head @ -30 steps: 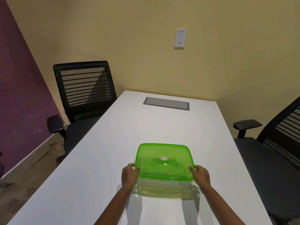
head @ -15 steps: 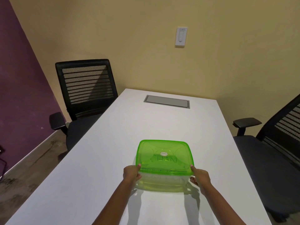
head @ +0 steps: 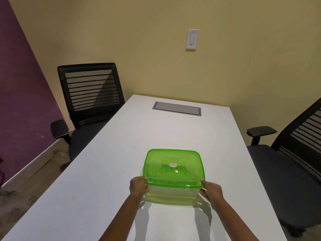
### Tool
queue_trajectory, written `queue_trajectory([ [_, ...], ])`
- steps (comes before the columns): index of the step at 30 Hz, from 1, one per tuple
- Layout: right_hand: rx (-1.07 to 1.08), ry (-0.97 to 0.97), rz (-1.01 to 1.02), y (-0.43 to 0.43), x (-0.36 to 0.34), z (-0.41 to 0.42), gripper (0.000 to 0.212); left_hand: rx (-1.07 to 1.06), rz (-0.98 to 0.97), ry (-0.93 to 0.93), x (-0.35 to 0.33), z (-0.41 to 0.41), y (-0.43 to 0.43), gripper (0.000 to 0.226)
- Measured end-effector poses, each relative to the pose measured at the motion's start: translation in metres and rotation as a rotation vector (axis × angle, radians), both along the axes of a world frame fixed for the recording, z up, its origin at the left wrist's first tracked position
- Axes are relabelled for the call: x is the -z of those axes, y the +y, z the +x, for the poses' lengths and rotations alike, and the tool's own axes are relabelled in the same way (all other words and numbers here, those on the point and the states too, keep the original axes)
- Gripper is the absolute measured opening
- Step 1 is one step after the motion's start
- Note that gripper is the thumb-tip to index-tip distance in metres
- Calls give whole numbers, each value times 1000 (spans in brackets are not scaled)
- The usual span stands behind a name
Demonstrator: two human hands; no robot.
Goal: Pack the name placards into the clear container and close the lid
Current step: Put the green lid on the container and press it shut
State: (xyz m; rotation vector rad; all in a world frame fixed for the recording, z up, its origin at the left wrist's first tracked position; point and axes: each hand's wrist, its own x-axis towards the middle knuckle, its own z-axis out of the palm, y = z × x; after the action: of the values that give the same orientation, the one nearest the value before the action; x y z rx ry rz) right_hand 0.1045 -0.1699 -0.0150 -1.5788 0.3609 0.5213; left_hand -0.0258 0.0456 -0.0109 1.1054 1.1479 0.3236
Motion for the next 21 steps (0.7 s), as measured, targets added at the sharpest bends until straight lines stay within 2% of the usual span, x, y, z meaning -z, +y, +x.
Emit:
queue_trajectory([
  [3, 36, 36, 35, -1, 2, -1, 14, 8, 12, 7, 0, -1, 0, 30],
  [6, 43, 23, -60, -1, 5, -1, 24, 15, 33, 16, 0, -2, -2, 30],
  [9, 39, 19, -115, 1, 5, -2, 24, 16, 52, 16, -2, -1, -3, 31],
  [14, 6, 94, -13, -1, -6, 1, 22, 48, 66, 56, -1, -1, -2, 29],
  [17, -56, 132, 22, -5, -16, 4, 27, 126, 155, 142, -3, 1, 1, 31],
  [21, -118, 90, -55, -3, -26, 13, 21, 210, 337, 289, -6, 12, 7, 41],
])
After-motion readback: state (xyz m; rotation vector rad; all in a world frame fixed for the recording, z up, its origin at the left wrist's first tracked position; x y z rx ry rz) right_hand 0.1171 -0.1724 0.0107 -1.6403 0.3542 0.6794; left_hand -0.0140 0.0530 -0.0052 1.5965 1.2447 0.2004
